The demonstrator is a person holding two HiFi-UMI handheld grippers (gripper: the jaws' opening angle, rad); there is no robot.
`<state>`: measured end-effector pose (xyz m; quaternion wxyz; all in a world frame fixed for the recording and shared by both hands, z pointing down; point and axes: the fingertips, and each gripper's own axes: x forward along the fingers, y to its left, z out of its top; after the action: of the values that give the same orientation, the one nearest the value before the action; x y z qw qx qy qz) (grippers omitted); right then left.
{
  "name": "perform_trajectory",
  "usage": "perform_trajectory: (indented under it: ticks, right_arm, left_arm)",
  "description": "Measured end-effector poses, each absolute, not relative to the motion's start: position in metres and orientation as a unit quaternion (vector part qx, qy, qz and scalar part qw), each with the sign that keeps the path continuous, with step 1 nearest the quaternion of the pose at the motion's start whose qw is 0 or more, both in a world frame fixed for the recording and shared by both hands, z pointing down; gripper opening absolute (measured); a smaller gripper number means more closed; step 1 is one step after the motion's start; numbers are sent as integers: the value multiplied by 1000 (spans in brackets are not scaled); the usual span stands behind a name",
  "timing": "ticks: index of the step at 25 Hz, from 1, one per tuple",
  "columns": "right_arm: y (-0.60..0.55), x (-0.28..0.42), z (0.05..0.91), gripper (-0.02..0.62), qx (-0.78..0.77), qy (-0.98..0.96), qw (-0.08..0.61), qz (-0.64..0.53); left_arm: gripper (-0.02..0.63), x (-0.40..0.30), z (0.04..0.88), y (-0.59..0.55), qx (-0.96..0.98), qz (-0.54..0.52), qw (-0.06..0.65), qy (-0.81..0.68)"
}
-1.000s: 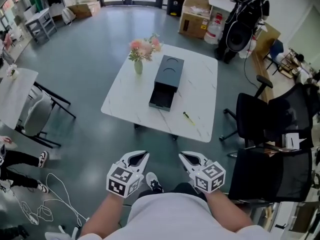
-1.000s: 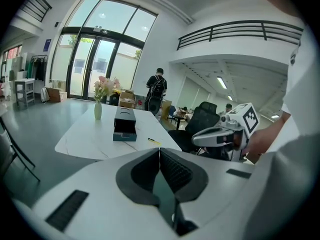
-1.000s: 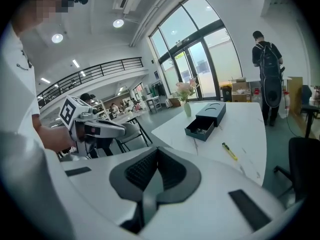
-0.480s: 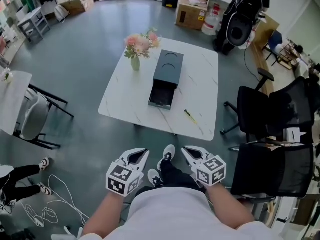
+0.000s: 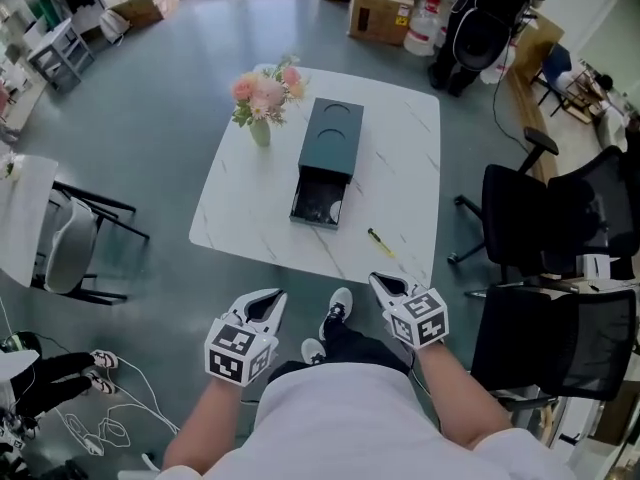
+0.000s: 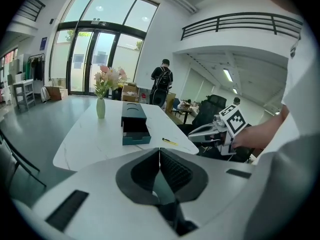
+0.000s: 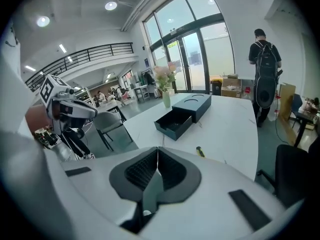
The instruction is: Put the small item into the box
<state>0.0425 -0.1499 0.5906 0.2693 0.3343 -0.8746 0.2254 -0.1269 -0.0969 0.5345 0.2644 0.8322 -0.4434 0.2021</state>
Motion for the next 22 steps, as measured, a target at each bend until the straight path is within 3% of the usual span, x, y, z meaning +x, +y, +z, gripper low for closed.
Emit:
perform_trajectory:
  ticks: [12, 22]
  right_arm:
    - [-225, 73, 620, 15, 331, -863, 280, 259]
    - [-246, 85, 664, 17, 304, -846, 340, 277]
  left_arm:
    - [16, -75, 543, -197, 847, 254, 246, -396]
    - [15, -64, 544, -260, 846, 289, 218, -392]
